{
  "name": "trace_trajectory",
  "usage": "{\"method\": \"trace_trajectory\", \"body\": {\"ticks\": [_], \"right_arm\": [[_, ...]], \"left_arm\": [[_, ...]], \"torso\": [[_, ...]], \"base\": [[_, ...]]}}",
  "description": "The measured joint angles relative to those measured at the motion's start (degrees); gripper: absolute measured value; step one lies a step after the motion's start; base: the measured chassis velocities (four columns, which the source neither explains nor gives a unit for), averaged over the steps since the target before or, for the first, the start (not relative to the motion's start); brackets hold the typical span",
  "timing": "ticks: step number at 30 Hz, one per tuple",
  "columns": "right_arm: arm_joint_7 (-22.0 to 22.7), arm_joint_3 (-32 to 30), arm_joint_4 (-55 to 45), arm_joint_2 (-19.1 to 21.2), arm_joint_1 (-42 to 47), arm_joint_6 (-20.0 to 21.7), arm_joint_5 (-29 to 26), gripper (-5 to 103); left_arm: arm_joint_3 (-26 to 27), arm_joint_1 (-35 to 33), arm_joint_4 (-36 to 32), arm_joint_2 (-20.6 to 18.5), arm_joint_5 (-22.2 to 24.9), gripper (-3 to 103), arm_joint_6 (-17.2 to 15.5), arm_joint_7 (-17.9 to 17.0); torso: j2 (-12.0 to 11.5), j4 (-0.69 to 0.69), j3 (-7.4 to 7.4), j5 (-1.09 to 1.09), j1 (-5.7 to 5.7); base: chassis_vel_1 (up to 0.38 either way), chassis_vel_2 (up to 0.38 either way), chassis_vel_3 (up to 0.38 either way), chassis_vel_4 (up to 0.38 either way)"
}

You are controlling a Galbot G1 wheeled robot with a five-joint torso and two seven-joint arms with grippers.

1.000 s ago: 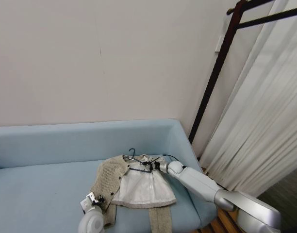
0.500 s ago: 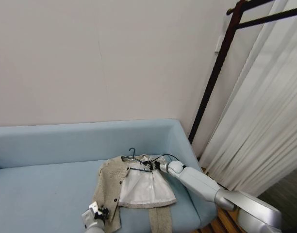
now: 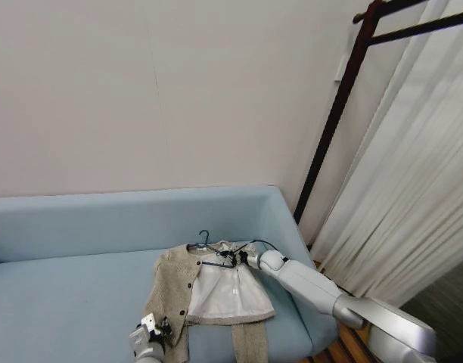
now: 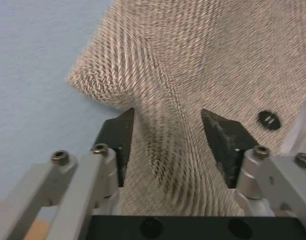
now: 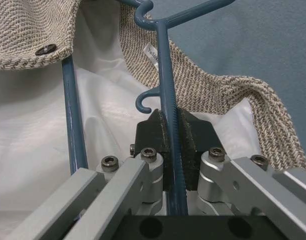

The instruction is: Pick up the clothes from the sofa and hang them on the clothes hanger.

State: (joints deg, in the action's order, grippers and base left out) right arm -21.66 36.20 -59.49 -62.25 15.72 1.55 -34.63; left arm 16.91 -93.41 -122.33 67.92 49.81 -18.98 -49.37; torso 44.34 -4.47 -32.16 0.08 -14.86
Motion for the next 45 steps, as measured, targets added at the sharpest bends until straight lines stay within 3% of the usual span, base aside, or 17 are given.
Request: {"method": "trace_trajectory", "body": {"ticks": [9,11,14,16,19,21,23,27,28,32,34,35,37,39,42,44,45], "right_arm": [[-0.7,-0.3,0.4,-0.4,-0.1,-0.9,0.4,6],[-1.1,-0.3,0.7,-0.6,-0.1,-1.4,0.7,6],[-1.8,-0.3,2.0,-1.3,-0.3,-3.4,2.7,6],[-2.6,-0.7,3.3,-2.0,-0.3,-5.0,4.3,6],[-2.9,-0.9,3.7,-2.2,-0.4,-5.5,4.9,6],[-4.8,-1.9,6.1,-4.3,-0.5,-8.0,9.3,6],[-5.4,-2.3,6.8,-4.9,-0.6,-8.6,10.7,6],[-6.4,-3.1,8.8,-6.8,-1.3,-9.8,13.0,6],[-6.4,-3.1,8.8,-6.8,-1.3,-9.8,13.0,6],[-7.0,-3.3,10.7,-8.5,-1.8,-10.5,14.0,6],[-7.1,-3.4,10.9,-8.7,-1.8,-10.7,14.2,6],[-7.2,-3.4,11.5,-9.6,-2.0,-11.0,14.4,6],[-7.4,-3.0,12.0,-10.3,-2.3,-11.3,14.4,6],[-7.4,-2.9,12.0,-10.4,-2.3,-11.4,14.4,6],[-7.4,-2.6,11.3,-9.9,-2.1,-11.4,14.4,6],[-7.4,-2.6,11.2,-9.8,-2.1,-11.4,14.4,6],[-7.3,-2.6,10.9,-9.5,-1.8,-11.4,14.4,6]], "left_arm": [[1.1,-4.9,-4.7,-0.6,0.1,83,-2.2,-3.5],[1.4,-3.6,-5.1,-1.5,0.5,83,-2.8,-3.5],[2.3,2.4,-4.4,-6.2,2.6,98,-4.2,-2.2],[2.1,8.0,-2.4,-10.4,3.9,99,-4.6,-1.1],[1.9,9.8,-1.7,-11.6,4.3,100,-4.6,-0.6],[-1.2,21.1,4.5,-18.2,6.7,100,-6.2,5.5],[-1.8,23.2,5.8,-19.2,6.8,100,-6.4,7.5],[-2.7,29.9,11.2,-22.5,5.0,100,-8.6,21.1],[-2.7,29.9,11.2,-22.5,5.0,100,-8.6,21.1],[-2.8,35.4,20.7,-25.3,-5.5,100,-9.1,44.3],[-2.8,36.1,22.2,-25.3,-6.8,100,-8.8,47.0],[-2.7,37.7,26.2,-25.1,-10.3,100,-7.1,52.9],[-2.8,39.5,31.0,-24.5,-13.7,100,-4.1,59.1],[-3.1,40.3,32.6,-24.3,-14.5,100,-3.1,61.2],[-6.4,46.6,42.4,-22.3,-18.8,100,2.1,72.4],[-6.9,47.7,43.8,-22.0,-19.3,100,2.8,73.9],[-8.8,51.1,48.0,-21.0,-20.2,100,4.4,77.7]], "torso": [[0.0,0.01,0.0,-0.01,0.0],[0.0,0.02,0.0,-0.01,0.0],[0.0,-0.01,0.0,-0.01,0.0],[0.0,-0.02,-0.01,-0.02,0.0],[0.0,-0.03,-0.01,-0.01,-0.01],[0.0,0.0,-0.01,-0.01,0.0],[0.0,0.0,-0.02,-0.02,-0.01],[0.0,-0.01,-0.02,-0.02,-0.01],[0.0,-0.01,-0.02,-0.02,-0.01],[0.0,0.01,-0.01,-0.01,-0.01],[0.0,0.0,-0.01,-0.01,-0.01],[0.0,-0.02,-0.01,-0.01,-0.01],[0.0,0.03,-0.01,-0.01,-0.01],[0.0,0.06,-0.01,0.0,-0.01],[0.0,0.0,-0.01,-0.02,-0.01],[0.0,0.0,-0.01,-0.02,-0.01],[0.0,-0.02,-0.01,0.01,-0.02]], "base": [[0.0,0.0,0.0,0.0],[0.0,0.0,0.0,0.0],[0.0,0.0,0.0,0.0],[0.0,0.0,0.0,0.0],[0.0,0.0,0.0,0.0],[0.0,0.0,0.0,0.0],[0.0,0.0,0.0,0.0],[0.0,0.0,0.0,0.0],[0.0,0.0,0.0,0.0],[0.0,0.0,0.0,0.0],[0.0,0.0,0.0,0.0],[0.0,0.0,0.0,0.0],[0.0,0.0,0.0,0.0],[0.0,0.0,0.0,0.0],[0.0,0.0,0.0,0.0],[0.0,0.0,0.0,0.0],[0.0,0.0,0.0,0.0]]}}
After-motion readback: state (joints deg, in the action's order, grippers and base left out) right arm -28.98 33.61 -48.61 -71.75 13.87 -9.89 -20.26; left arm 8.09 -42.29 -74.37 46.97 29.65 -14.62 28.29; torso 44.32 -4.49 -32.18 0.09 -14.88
